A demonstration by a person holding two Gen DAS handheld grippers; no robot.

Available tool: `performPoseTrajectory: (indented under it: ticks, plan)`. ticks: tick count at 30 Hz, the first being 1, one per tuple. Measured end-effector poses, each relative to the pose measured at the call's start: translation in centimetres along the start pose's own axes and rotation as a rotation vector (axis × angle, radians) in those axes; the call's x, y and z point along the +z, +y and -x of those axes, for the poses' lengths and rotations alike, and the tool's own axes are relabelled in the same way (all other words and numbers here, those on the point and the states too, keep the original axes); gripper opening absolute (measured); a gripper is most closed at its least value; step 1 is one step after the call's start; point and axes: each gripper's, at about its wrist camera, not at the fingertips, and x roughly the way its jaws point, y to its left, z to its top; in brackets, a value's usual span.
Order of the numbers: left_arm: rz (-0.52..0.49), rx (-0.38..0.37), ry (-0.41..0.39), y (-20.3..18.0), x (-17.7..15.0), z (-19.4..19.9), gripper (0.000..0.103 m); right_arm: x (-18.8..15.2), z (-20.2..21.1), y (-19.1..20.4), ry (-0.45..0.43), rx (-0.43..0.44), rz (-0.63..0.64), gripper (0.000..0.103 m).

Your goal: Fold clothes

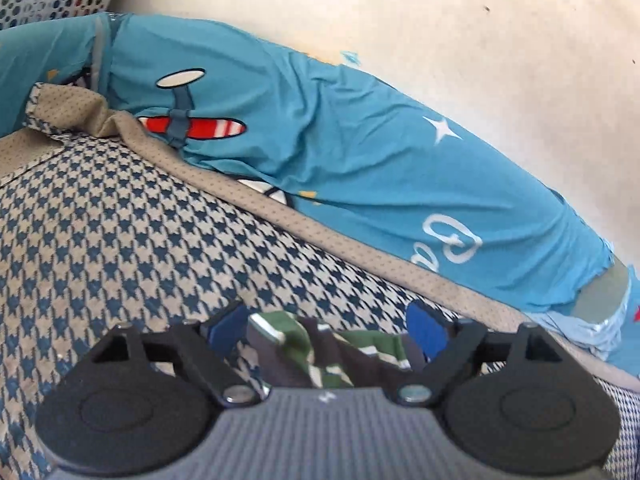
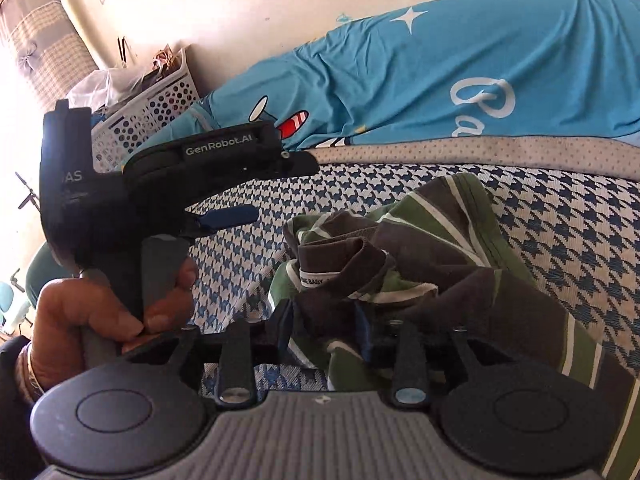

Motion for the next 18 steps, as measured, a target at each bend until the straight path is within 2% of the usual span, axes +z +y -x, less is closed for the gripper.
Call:
performPoseTrajectory:
  ticks: [1, 4, 9, 13, 18]
  plan:
    - [-0.01, -0.019, 0.029, -0.3, -0.4, -0.4, 0.086, 0.1, 0.1, 0.0, 0.008, 0.002, 0.014, 0.035]
    - [-0.038, 0.007, 0.101, -0.7, -1.6, -1.5, 0.086, 0.7, 1.1, 0.2, 0.015, 0.003, 0.072, 0.039]
    - [-0.053, 0.039, 0.144, -0.4, -2.2, -2.3, 0.086, 1.4, 4.0, -0.8, -0.019, -0.019, 0.119, 0.041]
    - [-0.042, 0.044, 0.155, 0.0, -2.3, -2.3, 0.086, 2.2, 5.4, -2.7, -0.091, -0.054, 0.016, 0.044]
    - [-0.07, 0.058, 0.161, -0.2, -2.5, -2.2, 0.086, 2.9, 4.1, -4.4, -0.141, -0.143, -0.098, 0.044]
